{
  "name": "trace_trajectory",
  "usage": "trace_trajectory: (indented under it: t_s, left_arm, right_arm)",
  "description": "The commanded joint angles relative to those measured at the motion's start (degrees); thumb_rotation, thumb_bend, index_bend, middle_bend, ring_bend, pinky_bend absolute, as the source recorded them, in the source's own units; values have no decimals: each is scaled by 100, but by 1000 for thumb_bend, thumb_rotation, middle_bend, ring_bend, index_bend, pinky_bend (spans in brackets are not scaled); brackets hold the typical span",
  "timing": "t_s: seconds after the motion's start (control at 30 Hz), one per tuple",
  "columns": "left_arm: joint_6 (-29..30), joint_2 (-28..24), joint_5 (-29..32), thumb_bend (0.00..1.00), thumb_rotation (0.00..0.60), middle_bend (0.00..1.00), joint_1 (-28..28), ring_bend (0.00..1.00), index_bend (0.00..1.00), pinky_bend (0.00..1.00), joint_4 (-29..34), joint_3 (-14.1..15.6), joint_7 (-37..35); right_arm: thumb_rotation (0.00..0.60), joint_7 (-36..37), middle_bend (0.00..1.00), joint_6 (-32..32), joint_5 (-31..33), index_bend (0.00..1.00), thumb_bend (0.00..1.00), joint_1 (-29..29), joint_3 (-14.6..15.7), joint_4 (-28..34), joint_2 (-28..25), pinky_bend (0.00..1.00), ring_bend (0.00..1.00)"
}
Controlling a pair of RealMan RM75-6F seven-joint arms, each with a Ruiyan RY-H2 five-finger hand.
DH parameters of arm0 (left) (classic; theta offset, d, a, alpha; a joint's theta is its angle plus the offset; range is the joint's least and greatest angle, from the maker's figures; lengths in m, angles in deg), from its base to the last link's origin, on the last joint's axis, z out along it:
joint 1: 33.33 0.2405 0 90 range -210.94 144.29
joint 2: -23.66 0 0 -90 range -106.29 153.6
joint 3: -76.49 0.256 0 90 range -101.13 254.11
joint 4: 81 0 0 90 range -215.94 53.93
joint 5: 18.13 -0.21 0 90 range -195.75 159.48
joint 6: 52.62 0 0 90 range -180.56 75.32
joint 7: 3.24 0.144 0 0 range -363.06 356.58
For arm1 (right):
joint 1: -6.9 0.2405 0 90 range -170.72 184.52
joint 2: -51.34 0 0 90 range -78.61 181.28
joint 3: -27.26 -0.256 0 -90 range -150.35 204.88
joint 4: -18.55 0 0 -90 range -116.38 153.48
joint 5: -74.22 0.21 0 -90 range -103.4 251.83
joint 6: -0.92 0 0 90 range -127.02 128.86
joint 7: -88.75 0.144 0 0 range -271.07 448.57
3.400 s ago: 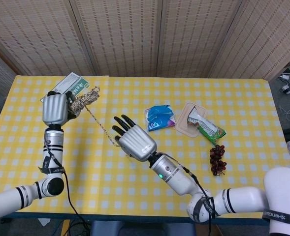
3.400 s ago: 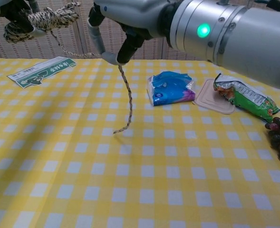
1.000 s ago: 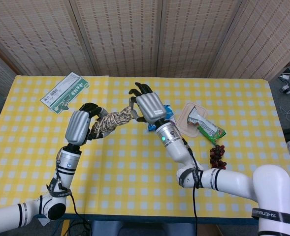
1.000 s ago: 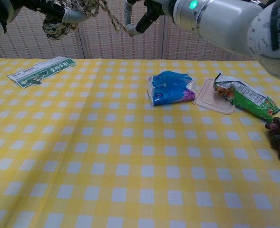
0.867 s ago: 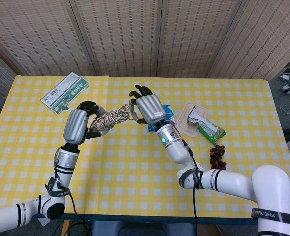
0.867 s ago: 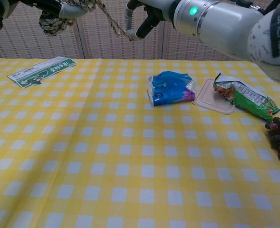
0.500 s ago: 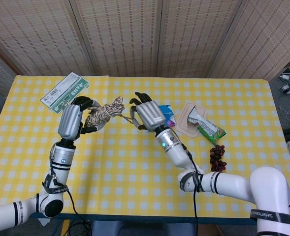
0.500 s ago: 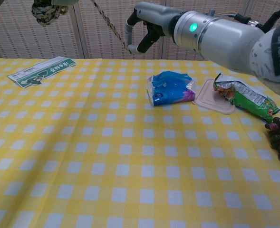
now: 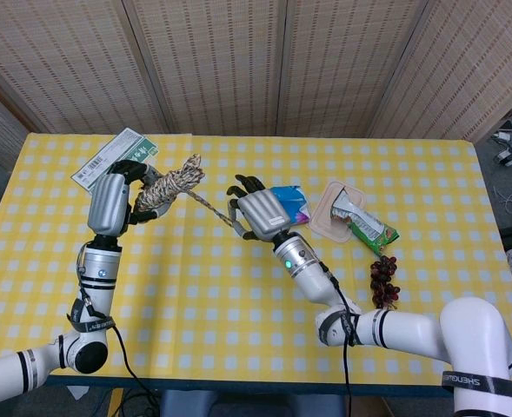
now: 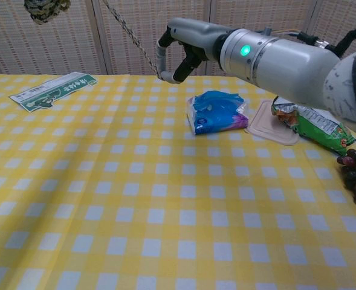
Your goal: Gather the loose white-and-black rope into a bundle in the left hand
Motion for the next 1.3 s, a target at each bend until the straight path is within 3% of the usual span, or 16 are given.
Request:
trace_trajectory:
  t_s: [0.03,0.3,0.43,0.57,0.77,0.97,1.3]
  left_arm:
    - [11,-8,22,250,600,714,-1,490,681,241,-14,-15,7]
    - [9,-27,70,250,600,714,-18,490,682,241,-79,-36,6]
    - [-4,-48,66,249,600,714,-19,490,682,241,-116,-17,10]
    - [14,-48,35,249,600,714,-18,490,682,241,-187,16,35]
    - [35,-50,-34,249,600,714,-5,490,683,241,-268,91,75]
    - [4,-73,-110,250,600,714,18,490,683,241,-344,198,104]
    - [-26,-90,-118,249,600,714,48,490,683,241,-470,254,100]
  right_arm:
    - [600,-22,237,-16,-15,602,501,-7,16,23,8,76,44]
    - [600,-103,221,-43,-16,588,473,-35,33,107,-12,76,44]
    - [600,-161,182,-82,103,396,355,-56,1,243,-114,76,44]
    - [600,-253,156,-72,161,202,307,-78,15,378,-198,76,44]
    - [600,-324,128,9,201,48,278,-150,39,585,-323,76,43]
    - [600,-362,118,197,109,0,271,-330,64,923,-689,75,42]
    - [600,-815,118,758,-61,0,271,-962,504,1909,-1744,76,42]
